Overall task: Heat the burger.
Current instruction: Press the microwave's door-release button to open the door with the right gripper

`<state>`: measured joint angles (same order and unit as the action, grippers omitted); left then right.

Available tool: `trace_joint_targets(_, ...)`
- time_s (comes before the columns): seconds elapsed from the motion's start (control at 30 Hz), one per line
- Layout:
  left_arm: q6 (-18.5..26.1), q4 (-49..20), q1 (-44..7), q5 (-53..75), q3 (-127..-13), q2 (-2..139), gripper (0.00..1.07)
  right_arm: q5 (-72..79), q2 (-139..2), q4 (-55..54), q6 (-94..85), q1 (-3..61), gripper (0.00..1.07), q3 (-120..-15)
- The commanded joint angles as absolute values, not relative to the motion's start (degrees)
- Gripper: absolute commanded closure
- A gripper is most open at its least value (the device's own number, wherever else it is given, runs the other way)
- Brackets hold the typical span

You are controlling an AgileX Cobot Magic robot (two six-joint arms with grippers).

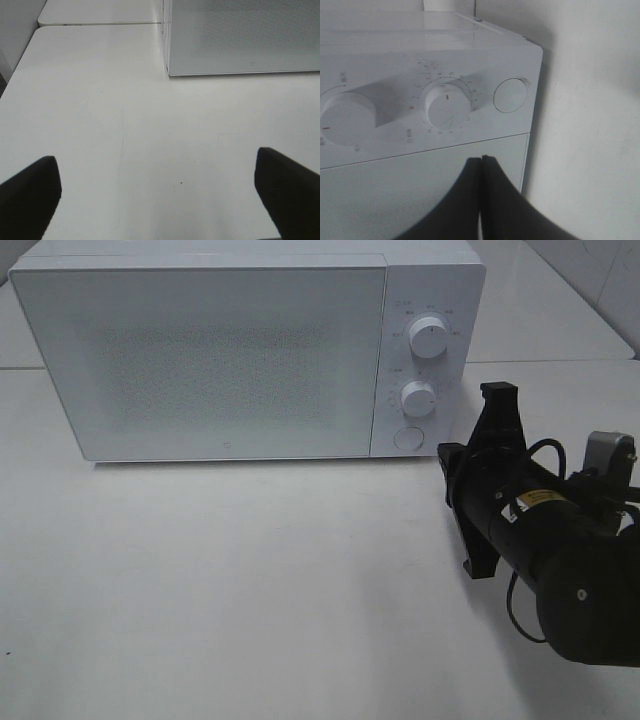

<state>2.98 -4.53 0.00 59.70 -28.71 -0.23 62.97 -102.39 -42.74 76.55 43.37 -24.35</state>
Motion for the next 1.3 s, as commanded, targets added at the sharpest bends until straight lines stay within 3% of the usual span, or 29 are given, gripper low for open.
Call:
trace_joint_targets(0.03,2.5,-4.9,0.1,59.5,-28.5,-1.4,0.06,61.9,-104.9,-42.9,76.7,43.4,1.07,-26.2)
trace_joint_targets(0.37,2.5,-4.9,0.1,59.5,-28.5,-1.4,0.06,59.9,-110.9,-42.9,77.7,43.3,1.07,-32.1)
trace_joint_targets(1.3,2.5,-4.9,0.1,59.5,-28.5,-1.4,0.06,52.4,-119.1,-36.8,74.8,33.3,1.07,-45.3)
